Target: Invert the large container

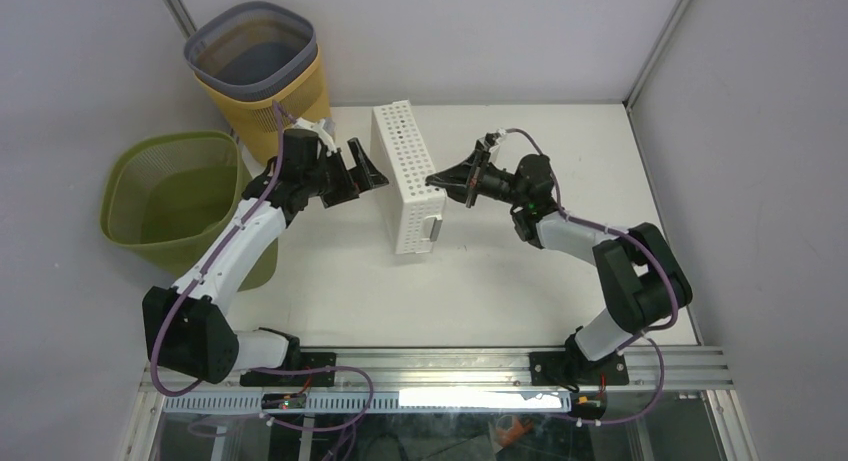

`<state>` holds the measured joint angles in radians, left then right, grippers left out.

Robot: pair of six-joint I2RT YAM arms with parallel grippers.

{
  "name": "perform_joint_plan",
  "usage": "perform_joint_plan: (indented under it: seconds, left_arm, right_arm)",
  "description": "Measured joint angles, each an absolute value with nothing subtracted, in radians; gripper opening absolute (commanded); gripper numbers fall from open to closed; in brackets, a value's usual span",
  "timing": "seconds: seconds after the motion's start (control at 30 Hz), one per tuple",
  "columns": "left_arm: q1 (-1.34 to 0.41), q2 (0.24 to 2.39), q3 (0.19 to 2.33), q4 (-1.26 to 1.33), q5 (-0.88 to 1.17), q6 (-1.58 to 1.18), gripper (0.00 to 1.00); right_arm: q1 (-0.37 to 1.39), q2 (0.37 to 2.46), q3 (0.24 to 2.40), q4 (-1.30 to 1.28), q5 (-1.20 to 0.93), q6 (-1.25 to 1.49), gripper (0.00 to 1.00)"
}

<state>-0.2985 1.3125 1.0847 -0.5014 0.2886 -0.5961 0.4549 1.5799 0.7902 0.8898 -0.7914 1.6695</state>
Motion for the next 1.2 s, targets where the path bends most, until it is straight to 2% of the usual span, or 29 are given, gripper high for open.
perform_joint_plan:
  seconds: [0.23,0.47,0.63,0.73,0.8,0.9,0.93,0.97,1.03,1.2]
  left_arm:
    - [-0.287,1.306,1.125,-0.501,0.289,-0.584,0.99]
    - [-0.287,1.289,1.125,-0.501,0.304,-0.577,0.99]
    - [-0.287,1.271,1.106,-0.492,0.325,-0.573,0.99]
    - [-0.287,1.267,1.082,-0.490,0.326,-0.566,0.99]
    - [-0.287,1.267,1.070,-0.490,0.327,-0.564,0.99]
    - [-0.287,1.259,1.044,-0.485,0.329,-0.562,0.99]
    - [-0.287,1.254,1.033,-0.481,0.333,-0.561,0.99]
    - [-0.287,1.250,1.024,-0.480,0.337,-0.561,0.99]
    - [-0.287,1.247,1.006,-0.476,0.348,-0.561,0.99]
    - [-0.287,1.247,0.977,-0.469,0.373,-0.561,0.99]
  right_arm:
    - [0.428,1.567,0.741,0.998,-0.770,1.705,0.00]
    - [0.368,1.581,0.500,1.236,-0.720,1.826,0.00]
    - [0.302,1.569,0.424,1.295,-0.719,1.830,0.00]
    - [0.242,1.521,0.395,1.227,-0.741,1.775,0.12]
    - [0.212,1.463,0.395,1.079,-0.757,1.676,0.23]
    - [0.161,1.322,0.452,0.736,-0.744,1.481,0.66]
    - [0.149,1.293,0.491,0.597,-0.720,1.402,0.76]
    - [0.139,1.273,0.535,0.467,-0.694,1.324,0.82]
    - [0.117,1.254,0.618,0.248,-0.635,1.180,0.85]
    - [0.019,1.259,0.686,-0.057,-0.559,0.960,0.92]
